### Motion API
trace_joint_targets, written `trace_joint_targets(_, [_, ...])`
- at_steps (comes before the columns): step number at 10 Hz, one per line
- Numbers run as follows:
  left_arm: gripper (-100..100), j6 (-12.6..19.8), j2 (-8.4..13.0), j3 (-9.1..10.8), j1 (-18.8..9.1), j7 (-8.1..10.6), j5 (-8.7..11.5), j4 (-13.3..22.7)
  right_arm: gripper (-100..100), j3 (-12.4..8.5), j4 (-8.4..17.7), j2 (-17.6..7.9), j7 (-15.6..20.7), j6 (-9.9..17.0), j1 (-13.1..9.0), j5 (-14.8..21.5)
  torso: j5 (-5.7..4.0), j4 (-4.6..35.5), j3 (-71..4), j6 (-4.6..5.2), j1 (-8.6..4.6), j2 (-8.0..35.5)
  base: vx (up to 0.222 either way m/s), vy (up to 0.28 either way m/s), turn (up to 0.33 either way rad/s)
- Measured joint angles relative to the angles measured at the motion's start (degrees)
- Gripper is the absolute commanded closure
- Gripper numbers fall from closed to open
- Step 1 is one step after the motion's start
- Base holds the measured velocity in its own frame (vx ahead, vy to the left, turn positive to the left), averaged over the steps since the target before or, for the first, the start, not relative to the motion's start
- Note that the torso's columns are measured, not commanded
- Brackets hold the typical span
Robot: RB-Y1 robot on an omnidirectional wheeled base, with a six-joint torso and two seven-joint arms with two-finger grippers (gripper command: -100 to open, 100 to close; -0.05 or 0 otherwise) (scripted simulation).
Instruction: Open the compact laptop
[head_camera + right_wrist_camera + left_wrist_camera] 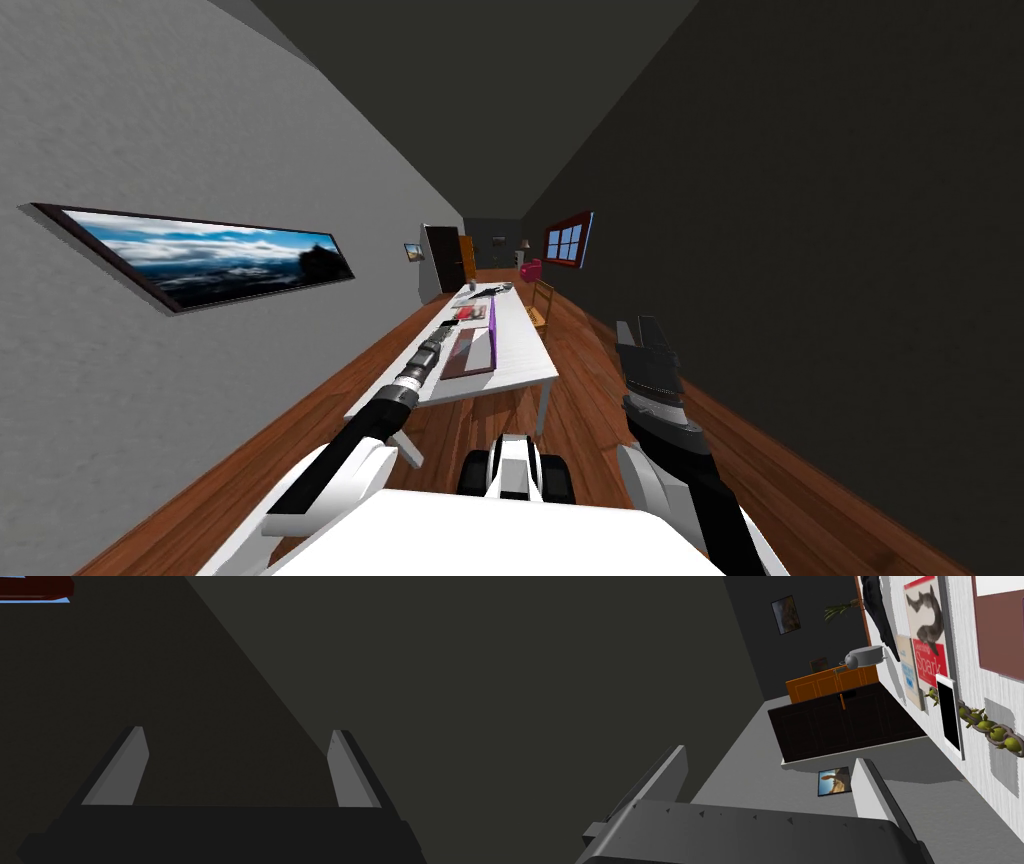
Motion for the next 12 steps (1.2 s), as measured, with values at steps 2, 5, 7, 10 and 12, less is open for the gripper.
trace_joint_targets(2, [-100, 2.7, 0.2, -0.59, -0.3, -1.17, -1.6, -0.1, 0, 0.0, 0.0, 0.0, 0.0, 0.0, 0.0, 0.0, -0.02, 0.0, 0.0, -0.01, 0.02, 0.0, 0.040, -0.196, -0.102])
trace_joint_targets(5, [-100, 6.0, 0.9, -0.89, -0.6, -2.32, -3.4, -0.4, 0, 0.0, 0.0, 0.0, 0.0, 0.0, 0.0, 0.0, 0.00, 0.0, 0.0, -0.01, 0.04, 0.0, 0.021, -0.165, -0.118])
trace_joint_targets(7, [-100, 7.4, 1.2, -1.06, -0.8, -2.84, -4.2, -0.5, 0, 0.0, 0.0, 0.0, 0.0, 0.0, 0.0, 0.0, 0.02, 0.0, 0.0, -0.03, 0.18, -0.1, 0.067, -0.050, -0.024])
trace_joint_targets(10, [100, 8.0, 1.3, -0.93, -0.6, -2.88, -4.2, -1.4, 0, 0.0, 0.0, 0.0, 0.0, 0.0, 0.0, 0.0, -0.01, 0.0, 0.1, -0.01, 0.01, 0.1, 0.024, 0.022, 0.008])
trace_joint_targets(12, [100, 5.6, 0.0, -1.30, -2.1, -1.55, -3.0, 0.1, 0, 0.0, 0.0, 0.0, 0.0, 0.0, 0.0, 0.0, 0.37, -0.3, 0.0, -0.23, 0.61, -0.1, -0.046, 0.071, 0.011])
